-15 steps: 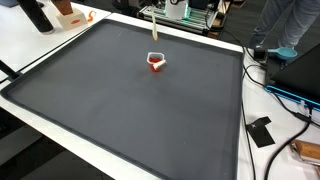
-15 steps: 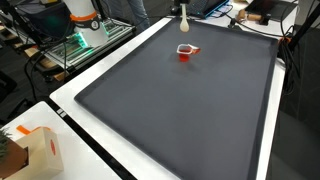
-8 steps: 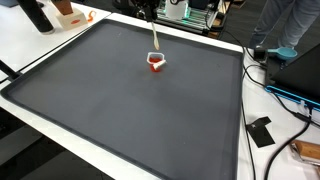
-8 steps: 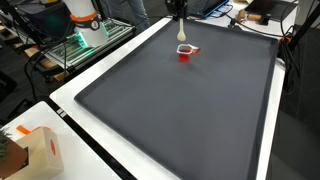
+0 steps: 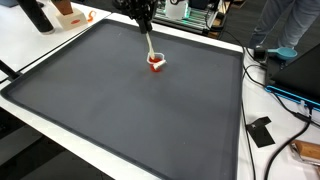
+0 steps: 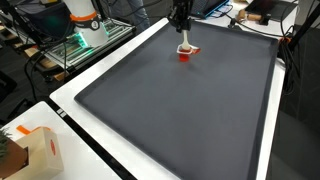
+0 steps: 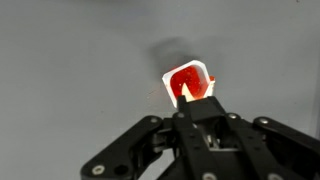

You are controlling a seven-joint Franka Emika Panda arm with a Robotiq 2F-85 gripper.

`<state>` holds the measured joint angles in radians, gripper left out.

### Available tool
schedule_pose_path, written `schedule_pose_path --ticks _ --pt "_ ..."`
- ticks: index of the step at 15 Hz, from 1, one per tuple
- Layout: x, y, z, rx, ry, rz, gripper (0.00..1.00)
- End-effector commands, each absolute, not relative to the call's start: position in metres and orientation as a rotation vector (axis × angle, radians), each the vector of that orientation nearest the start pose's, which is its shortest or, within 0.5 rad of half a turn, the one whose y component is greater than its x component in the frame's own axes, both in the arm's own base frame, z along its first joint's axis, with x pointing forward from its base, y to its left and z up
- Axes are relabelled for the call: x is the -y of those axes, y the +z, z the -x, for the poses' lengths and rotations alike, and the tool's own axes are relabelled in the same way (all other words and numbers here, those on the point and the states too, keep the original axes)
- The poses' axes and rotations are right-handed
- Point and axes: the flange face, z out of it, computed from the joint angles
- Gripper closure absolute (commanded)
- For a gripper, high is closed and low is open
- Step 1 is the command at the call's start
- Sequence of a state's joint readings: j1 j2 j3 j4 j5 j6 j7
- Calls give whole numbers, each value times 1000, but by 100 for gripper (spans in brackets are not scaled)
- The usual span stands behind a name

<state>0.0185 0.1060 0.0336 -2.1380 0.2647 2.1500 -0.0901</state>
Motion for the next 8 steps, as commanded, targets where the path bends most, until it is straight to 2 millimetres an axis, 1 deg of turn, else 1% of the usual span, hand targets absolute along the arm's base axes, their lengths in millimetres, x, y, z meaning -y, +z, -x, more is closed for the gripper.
schedule_pose_path --ticks 1,8 --pt "-32 333 -540 -52 125 2903 94" --pt "-32 310 -539 -82 141 2883 94"
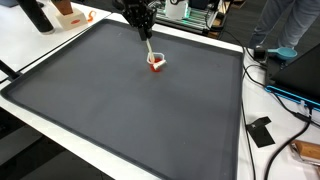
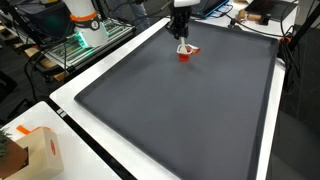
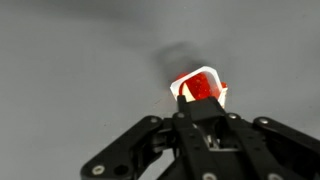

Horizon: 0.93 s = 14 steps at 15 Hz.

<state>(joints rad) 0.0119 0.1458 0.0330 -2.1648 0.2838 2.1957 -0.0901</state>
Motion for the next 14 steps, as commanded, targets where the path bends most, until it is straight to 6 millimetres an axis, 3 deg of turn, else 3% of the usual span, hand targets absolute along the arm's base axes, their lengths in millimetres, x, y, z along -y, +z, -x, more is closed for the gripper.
schedule_pose_path --ticks 1,14 --pt "-32 308 -539 -91 137 2877 94" --pt "-17 287 -540 -157 137 2757 94"
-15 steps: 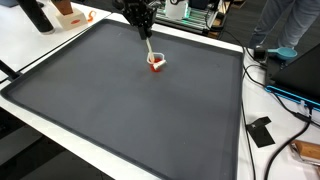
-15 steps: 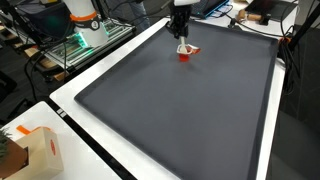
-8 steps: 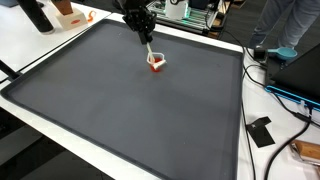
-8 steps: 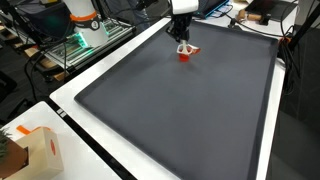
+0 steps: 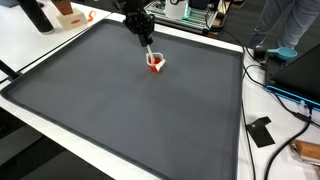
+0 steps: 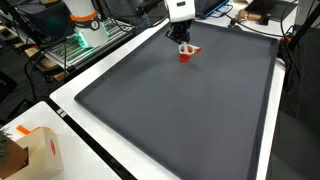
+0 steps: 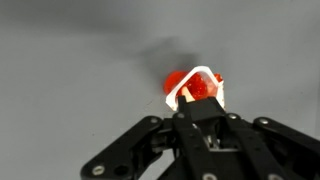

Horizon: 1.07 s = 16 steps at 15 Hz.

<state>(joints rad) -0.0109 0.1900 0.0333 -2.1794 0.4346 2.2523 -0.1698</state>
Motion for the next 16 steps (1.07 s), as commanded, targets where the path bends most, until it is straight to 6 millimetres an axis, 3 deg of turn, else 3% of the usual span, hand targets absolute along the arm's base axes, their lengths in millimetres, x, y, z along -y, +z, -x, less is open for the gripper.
schedule_pose_path --ticks 1,16 --pt "-14 285 -539 -163 143 2748 94" --pt "34 256 -530 -271 240 2440 94"
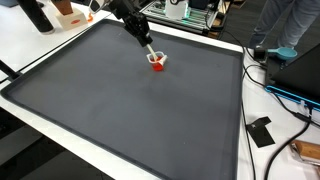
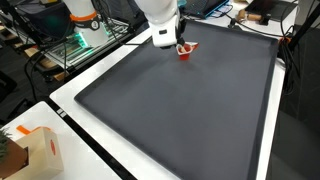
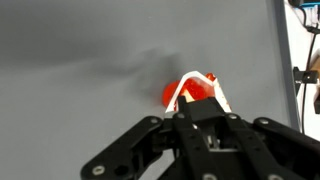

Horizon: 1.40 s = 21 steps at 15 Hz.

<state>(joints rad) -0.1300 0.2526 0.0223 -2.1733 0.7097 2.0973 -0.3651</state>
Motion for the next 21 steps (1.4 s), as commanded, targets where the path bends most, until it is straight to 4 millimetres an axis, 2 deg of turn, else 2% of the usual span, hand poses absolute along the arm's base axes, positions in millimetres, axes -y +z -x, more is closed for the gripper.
schedule_pose_path --ticks 1,8,14,21 --pt "37 253 -529 -275 245 2421 94" --pt "43 239 -524 -309 284 2378 94" --pt "40 236 -528 -317 295 2344 94" --pt "46 234 -532 -352 294 2261 94"
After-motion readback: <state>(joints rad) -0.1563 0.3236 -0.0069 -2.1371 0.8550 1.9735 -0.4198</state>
